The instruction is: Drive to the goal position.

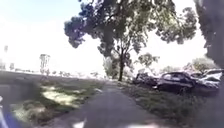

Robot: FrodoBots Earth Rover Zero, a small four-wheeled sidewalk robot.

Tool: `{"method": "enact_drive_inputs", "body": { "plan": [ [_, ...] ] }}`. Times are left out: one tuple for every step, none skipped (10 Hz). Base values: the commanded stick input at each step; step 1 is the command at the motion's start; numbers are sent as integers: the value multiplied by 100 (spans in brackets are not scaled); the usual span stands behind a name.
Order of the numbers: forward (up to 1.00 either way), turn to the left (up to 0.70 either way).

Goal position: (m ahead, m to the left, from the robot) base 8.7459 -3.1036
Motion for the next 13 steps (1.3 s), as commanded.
{"method": "enact_drive_inputs", "body": {
  "plan": [
    [70,0],
    [70,0],
    [70,0],
    [70,0],
    [70,0],
    [70,0],
    [70,0],
    [70,0],
    [70,0],
    [70,0],
    [70,0],
    [70,0],
    [70,0]
  ]
}}
